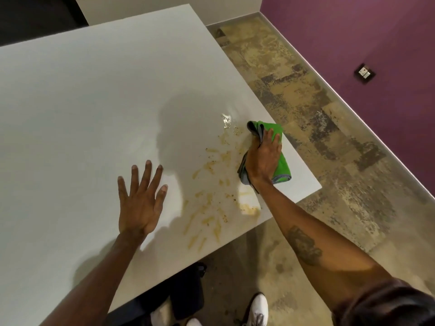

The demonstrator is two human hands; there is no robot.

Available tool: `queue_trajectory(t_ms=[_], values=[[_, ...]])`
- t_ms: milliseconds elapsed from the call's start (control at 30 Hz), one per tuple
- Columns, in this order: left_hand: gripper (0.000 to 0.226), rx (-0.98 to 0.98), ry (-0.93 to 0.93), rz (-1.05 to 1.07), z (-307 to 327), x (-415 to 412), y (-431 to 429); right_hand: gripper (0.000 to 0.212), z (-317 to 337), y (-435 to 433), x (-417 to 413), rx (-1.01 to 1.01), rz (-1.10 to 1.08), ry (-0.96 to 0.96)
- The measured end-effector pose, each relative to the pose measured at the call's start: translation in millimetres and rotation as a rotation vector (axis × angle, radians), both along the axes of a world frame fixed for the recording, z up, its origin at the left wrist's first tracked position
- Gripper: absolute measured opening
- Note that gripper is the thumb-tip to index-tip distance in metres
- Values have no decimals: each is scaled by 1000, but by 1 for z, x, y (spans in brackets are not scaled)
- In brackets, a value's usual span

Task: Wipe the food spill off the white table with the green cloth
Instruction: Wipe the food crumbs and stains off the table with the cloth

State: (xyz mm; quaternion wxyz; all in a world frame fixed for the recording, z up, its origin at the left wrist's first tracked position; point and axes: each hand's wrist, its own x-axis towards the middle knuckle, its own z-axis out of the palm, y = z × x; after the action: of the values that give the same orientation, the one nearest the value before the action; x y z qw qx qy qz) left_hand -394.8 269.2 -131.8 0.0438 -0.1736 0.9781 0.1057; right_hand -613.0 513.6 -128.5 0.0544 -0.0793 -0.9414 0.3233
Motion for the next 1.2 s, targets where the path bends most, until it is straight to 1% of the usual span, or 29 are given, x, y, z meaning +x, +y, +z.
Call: queue_trajectory(t_ms=[233,400,500,600,667,767,967,1067,1200], values=[[61,-3,-8,7,4,-1,1,55,-3,-26,-67,15,226,51],[59,25,19,4,6,-2,1,67,-4,-39,-111,64,439,-53],[58,32,38,2,3,-3,0,63,-2,-46,-134,123,592,-76],[58,21,37,-6,0,-2,-1,57,3,-49,-144,133,758,-16],[58,23,33,-9,-1,-3,-2,53,7,-45,-142,123,850,3],[58,-8,16,-5,-3,-2,-1,49,12,-39,-127,102,983,-46],[57,-8,25,6,-6,-1,-2,51,19,-15,-77,130,1213,-68],[59,0,39,6,-6,1,0,50,18,-2,-56,113,1269,-75],[62,9,68,22,-1,2,3,46,15,19,-34,89,1307,-33]])
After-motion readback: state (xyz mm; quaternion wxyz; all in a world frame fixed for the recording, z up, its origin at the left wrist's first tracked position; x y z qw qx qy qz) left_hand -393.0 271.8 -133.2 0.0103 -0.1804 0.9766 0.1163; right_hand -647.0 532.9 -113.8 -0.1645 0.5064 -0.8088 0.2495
